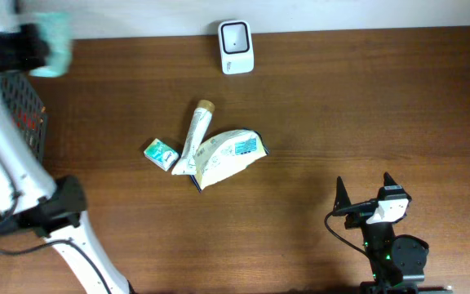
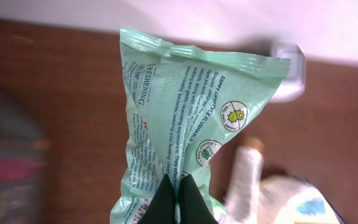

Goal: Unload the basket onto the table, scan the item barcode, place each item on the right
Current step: 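Place the green wipes bag onto the pile on the table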

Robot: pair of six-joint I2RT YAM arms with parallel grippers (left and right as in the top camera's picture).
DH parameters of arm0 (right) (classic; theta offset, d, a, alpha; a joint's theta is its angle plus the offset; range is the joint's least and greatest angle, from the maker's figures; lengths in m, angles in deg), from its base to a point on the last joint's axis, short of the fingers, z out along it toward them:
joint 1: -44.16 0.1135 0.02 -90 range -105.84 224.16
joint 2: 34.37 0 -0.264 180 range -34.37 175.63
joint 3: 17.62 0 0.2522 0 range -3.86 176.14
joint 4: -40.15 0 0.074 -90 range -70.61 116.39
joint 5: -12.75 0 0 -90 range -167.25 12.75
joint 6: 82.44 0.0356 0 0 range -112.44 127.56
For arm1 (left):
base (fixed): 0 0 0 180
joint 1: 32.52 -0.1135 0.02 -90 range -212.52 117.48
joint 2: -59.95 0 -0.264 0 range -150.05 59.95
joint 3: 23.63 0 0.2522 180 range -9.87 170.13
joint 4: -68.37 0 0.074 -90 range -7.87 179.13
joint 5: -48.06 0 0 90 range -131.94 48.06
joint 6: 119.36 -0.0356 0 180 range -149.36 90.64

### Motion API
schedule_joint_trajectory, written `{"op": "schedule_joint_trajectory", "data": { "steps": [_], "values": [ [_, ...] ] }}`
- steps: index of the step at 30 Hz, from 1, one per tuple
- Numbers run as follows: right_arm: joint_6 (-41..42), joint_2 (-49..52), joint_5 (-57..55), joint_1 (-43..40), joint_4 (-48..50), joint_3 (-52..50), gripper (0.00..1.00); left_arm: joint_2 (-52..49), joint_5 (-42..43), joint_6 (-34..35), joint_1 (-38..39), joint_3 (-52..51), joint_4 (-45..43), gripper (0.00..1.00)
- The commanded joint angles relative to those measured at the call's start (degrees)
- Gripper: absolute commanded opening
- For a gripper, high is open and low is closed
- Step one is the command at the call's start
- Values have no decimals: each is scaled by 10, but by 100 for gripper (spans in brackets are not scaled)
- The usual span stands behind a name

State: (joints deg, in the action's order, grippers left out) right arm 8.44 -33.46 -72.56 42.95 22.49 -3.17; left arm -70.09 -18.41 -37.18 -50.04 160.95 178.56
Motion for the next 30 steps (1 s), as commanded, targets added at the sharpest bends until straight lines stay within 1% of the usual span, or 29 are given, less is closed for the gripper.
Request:
{"op": "schedule_joint_trajectory", "data": {
  "steps": [1, 3, 4, 7, 8, 9, 10, 13, 14, 15, 16, 17, 18, 19, 20, 22, 25, 26, 28, 30],
  "values": [
    [0, -4, 7, -3, -2, -4, 99, -7, 16, -31, 99, -131, 3, 0],
    [0, -4, 7, -3, -2, -4, 99, -7, 15, -55, 149, -221, 3, 0],
    [0, -4, 7, -3, -2, -4, 99, -7, -2, -60, 186, -298, 3, 0],
    [0, -4, 7, -3, -2, -4, 99, -7, -52, -60, 247, -443, 3, 0],
    [0, -4, 7, -3, -2, -4, 99, -7, -53, -68, 267, -485, 3, 0],
    [0, -4, 7, -3, -2, -4, 99, -7, -53, -74, 287, -514, 3, 0],
    [0, -4, 7, -3, -2, -4, 99, -7, -53, -76, 301, -520, 3, 0],
    [0, -4, 7, -3, -2, -4, 99, 5, -53, -99, 337, -520, 3, 0],
    [0, -4, 7, -3, -2, -4, 99, 10, -53, -101, 351, -520, 3, 3],
    [0, -4, 7, -3, -2, -4, 99, 12, -53, -111, 367, -520, 3, 24],
    [0, -4, 7, -3, -2, -4, 99, 12, -54, -118, 379, -520, 3, 38],
    [0, -4, 7, -3, -2, -4, 99, 12, -66, -125, 395, -519, 3, 65],
    [0, -4, 7, -3, -2, -4, 99, 13, -83, -124, 401, -517, 3, 82],
    [0, -4, 7, -3, -2, -4, 99, 18, -101, -124, 404, -509, 3, 89],
    [0, -4, 7, -3, -2, -4, 99, 28, -103, -124, 402, -492, 3, 90],
    [0, -4, 7, -3, -2, -4, 99, 52, -110, -104, 384, -436, 3, 99],
    [0, -4, 7, -3, -2, -4, 99, 98, -144, -50, 322, -296, -24, 99],
    [0, -4, 7, -3, -2, -4, 99, 115, -168, -35, 287, -242, -44, 100],
    [0, -4, 7, -3, -2, -4, 99, 135, -189, -25, 217, -176, -87, 99],
    [0, -4, 7, -3, -2, -4, 99, 146, -189, -20, 144, -145, -126, 99]
  ]
}}
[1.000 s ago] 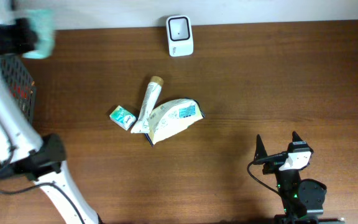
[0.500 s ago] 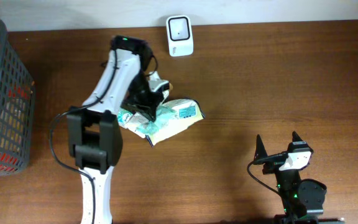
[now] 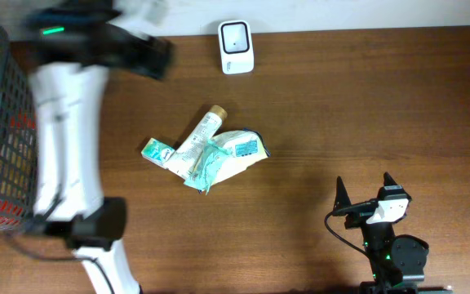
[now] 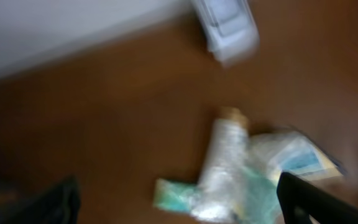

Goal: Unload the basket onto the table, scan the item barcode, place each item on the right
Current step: 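Place the green wipes bag onto the pile on the table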

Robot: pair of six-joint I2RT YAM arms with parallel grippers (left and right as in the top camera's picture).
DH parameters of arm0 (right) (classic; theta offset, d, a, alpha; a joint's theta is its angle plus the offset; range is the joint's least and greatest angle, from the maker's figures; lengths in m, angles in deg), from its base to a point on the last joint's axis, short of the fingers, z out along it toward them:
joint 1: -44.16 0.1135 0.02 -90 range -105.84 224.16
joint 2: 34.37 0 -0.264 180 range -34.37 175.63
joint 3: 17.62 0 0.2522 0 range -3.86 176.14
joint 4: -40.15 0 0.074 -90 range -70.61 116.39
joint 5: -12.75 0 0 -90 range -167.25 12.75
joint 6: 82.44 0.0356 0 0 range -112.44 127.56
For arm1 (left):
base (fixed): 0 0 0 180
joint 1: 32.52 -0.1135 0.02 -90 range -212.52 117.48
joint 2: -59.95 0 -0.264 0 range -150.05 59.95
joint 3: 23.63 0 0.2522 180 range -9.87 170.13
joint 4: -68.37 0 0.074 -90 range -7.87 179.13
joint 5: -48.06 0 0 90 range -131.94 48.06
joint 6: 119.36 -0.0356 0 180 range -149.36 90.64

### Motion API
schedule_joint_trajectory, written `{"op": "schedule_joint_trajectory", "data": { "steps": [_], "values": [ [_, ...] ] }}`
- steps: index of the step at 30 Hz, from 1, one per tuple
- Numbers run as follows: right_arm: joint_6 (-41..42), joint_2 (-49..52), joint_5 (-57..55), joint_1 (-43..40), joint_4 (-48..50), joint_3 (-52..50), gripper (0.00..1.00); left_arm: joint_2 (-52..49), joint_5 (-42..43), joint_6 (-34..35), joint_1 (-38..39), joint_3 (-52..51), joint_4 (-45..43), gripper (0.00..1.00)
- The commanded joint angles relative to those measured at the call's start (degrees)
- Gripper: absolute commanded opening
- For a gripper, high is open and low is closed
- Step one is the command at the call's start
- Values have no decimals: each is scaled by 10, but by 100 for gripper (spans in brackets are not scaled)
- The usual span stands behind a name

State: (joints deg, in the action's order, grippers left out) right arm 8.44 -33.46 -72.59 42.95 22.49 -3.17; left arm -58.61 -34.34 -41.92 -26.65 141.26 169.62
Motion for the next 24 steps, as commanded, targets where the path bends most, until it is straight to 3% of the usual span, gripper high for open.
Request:
{"op": "schedule_joint_trajectory", "data": {
  "steps": [1, 6, 10, 15, 24],
  "values": [
    [0, -4, 7, -3, -2, -4, 99, 34, -30, 38, -140, 56, -59, 99],
    [0, -4, 7, -3, -2, -4, 99, 7, -30, 115, -337, 55, -87, 99],
    [0, -4, 7, -3, -2, -4, 99, -67, -29, 130, -447, 53, -70, 99],
    [0, -4, 7, -3, -2, -4, 99, -184, -24, 118, -502, 53, -114, 99],
    [0, -4, 7, -3, -2, -4, 99, -335, -25, -44, -498, 53, -197, 99]
  ]
}}
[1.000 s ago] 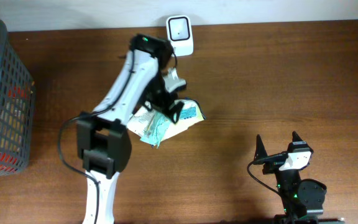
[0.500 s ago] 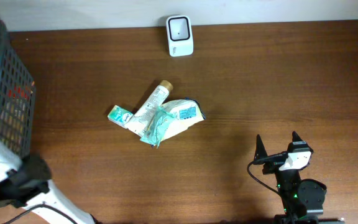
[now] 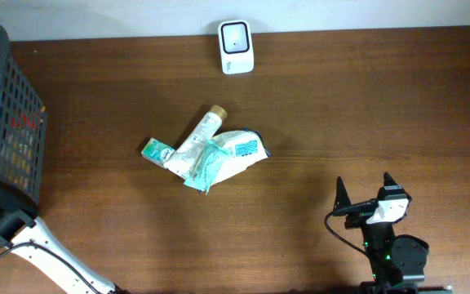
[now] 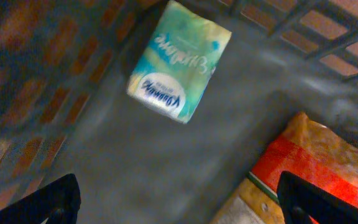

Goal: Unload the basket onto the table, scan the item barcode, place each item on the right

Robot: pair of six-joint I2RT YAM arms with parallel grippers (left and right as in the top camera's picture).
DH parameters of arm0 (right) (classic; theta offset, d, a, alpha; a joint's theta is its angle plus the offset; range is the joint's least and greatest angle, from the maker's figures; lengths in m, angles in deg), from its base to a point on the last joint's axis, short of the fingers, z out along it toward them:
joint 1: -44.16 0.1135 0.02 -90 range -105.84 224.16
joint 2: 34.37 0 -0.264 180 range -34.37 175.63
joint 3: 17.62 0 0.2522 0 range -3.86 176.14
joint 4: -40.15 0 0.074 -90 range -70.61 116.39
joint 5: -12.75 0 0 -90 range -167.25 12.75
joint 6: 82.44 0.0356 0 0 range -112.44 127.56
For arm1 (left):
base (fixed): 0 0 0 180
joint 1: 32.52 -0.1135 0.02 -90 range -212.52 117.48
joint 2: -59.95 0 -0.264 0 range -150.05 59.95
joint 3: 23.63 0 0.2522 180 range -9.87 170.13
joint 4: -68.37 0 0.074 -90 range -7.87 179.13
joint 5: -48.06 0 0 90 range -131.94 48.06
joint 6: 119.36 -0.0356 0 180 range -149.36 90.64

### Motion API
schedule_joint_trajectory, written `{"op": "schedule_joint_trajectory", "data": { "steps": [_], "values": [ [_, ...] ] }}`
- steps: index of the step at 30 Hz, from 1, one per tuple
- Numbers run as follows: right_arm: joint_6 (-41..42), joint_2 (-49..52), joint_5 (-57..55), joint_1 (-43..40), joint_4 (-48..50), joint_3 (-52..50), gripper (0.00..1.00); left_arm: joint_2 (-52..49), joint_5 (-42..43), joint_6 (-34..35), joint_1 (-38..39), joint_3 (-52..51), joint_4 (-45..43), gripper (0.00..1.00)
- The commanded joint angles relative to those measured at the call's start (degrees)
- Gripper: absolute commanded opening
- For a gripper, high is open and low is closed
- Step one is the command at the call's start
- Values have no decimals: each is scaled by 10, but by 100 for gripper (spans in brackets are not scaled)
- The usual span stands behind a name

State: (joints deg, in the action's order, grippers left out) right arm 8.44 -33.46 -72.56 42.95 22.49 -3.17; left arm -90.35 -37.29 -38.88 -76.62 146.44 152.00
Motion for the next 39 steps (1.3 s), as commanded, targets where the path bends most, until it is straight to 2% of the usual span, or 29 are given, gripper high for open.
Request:
{"op": "schedule_joint_trajectory", "data": {
  "steps": [1, 11, 16, 18, 22, 28, 30, 32, 33, 37, 38, 39],
  "values": [
    [0, -4, 7, -3, -2, -4, 99, -23, 5, -80, 1, 1, -31, 99],
    [0, -4, 7, -3, -2, -4, 99, -132, 5, -80, 8, 1, -137, 99],
    [0, -4, 7, -3, -2, -4, 99, -147, 5, -74, 10, 6, -134, 100],
    [0, -4, 7, -3, -2, -4, 99, -129, 17, -40, 11, 21, -117, 100],
    [0, -4, 7, -3, -2, -4, 99, -35, 144, 64, 14, 84, -66, 99],
    [0, -4, 7, -3, -2, -4, 99, 165, 165, 74, 59, 156, 85, 99],
    [0, -4, 7, -3, -2, -4, 99, 231, 152, 74, 79, 161, 141, 99],
    [0, -4, 7, -3, -2, -4, 99, 296, 71, 73, 115, 161, 246, 99],
    [0, -4, 7, -3, -2, -4, 99, 319, 30, 72, 135, 156, 269, 99],
    [0, -4, 7, -3, -2, -4, 99, 444, 28, 70, 231, 40, 269, 99],
    [0, -4, 7, -3, -2, -4, 99, 478, 10, 70, 262, -10, 269, 99],
    [0, -4, 7, -3, -2, -4, 99, 529, -55, 81, 302, -94, 269, 99]
  ]
}}
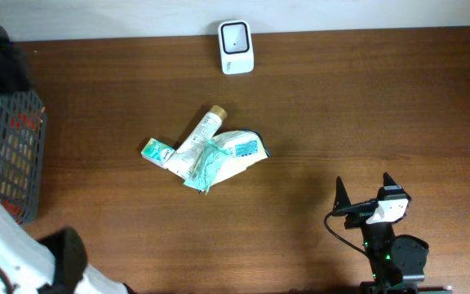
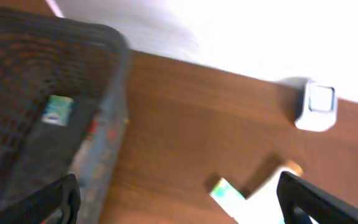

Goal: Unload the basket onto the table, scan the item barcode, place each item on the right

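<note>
The white barcode scanner (image 1: 236,46) stands at the table's far edge, and the left wrist view shows the scanner (image 2: 319,106) too. At mid-table lies a pile: a tube (image 1: 198,135), a small green pack (image 1: 159,151), a white pouch (image 1: 239,149) and a green wipes pack (image 1: 205,166). My left gripper (image 2: 179,205) is open and empty, up by the black basket (image 2: 17,74) with its fingers (image 2: 55,200) wide apart. In the overhead view it is only a dark blur. My right gripper (image 1: 365,192) stands open near the front right, holding nothing.
The black mesh basket (image 1: 11,155) sits at the left edge, with a small tissue pack (image 2: 58,111) and a red-orange packet inside. My white left arm (image 1: 6,245) crosses the front left corner.
My left gripper looked straight down into the basket at a tissue pack and a red-orange packet. Now it looks from beside the basket across to the scanner, still open and empty. The right arm has not moved.
First my left gripper was shut on the green wipes pack at the far left. Then it was open near the scanner, the wipes pack lay on the central pile and the tube had shifted. Later it was open over the basket's inside, and now beside the basket.
</note>
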Robot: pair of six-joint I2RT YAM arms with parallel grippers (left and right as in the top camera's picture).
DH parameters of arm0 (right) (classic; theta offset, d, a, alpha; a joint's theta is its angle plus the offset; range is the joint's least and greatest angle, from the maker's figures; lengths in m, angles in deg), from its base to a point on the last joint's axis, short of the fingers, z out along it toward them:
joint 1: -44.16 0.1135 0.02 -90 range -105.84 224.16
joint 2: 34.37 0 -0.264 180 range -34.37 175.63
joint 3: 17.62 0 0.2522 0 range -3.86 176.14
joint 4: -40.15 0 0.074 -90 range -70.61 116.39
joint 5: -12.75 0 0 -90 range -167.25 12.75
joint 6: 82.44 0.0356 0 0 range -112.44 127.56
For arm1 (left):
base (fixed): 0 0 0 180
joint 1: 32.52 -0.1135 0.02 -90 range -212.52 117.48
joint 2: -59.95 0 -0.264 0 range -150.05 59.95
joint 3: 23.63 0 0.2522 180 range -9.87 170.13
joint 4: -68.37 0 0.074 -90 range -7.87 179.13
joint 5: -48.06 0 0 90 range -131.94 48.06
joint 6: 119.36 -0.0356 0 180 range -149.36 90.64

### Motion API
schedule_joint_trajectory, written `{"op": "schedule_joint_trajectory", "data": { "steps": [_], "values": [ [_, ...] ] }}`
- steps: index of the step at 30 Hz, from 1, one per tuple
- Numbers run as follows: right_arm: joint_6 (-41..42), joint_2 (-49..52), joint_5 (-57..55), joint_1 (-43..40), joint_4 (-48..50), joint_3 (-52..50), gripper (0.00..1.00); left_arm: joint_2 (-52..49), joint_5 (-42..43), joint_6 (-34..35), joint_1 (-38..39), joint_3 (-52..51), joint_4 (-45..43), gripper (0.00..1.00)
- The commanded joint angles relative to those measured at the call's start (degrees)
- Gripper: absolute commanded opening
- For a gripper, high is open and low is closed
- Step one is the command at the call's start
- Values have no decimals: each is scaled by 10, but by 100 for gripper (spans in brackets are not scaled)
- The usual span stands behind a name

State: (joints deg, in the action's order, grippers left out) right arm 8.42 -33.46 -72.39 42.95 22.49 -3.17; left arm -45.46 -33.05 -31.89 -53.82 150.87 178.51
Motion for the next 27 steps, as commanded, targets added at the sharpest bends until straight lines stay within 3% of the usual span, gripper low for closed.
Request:
{"op": "schedule_joint_trajectory", "data": {
  "steps": [1, 3, 5, 7, 9, 11, 14, 17, 20, 24, 27],
  "values": [
    [0, -4, 5, -3, -2, -4, 99, 119, -165, 48, 101, -208, 3, 99],
    [0, -4, 5, -3, -2, -4, 99, 212, -277, 119, 157, -376, -29, 99],
    [0, -4, 5, -3, -2, -4, 99, 347, -325, 136, 209, -600, -170, 99],
    [0, -4, 5, -3, -2, -4, 99, 455, -327, 118, 224, -765, -333, 99],
    [0, -4, 5, -3, -2, -4, 99, 558, -289, 12, 223, -895, -575, 99],
    [0, -4, 5, -3, -2, -4, 99, 551, -299, -63, 223, -860, -656, 100],
    [0, -4, 5, -3, -2, -4, 99, 411, -358, -126, 198, -648, -609, 99],
    [0, -4, 5, -3, -2, -4, 99, 202, -359, -90, 119, -320, -451, 99],
    [0, -4, 5, -3, -2, -4, 99, 60, -353, -43, 48, -140, -376, 99],
    [0, -4, 5, -3, -2, -4, 99, -41, -338, -3, -38, -124, -367, 99],
    [0, -4, 5, -3, -2, -4, 99, -112, -223, 6, -107, -124, -366, 99]
  ]
}}
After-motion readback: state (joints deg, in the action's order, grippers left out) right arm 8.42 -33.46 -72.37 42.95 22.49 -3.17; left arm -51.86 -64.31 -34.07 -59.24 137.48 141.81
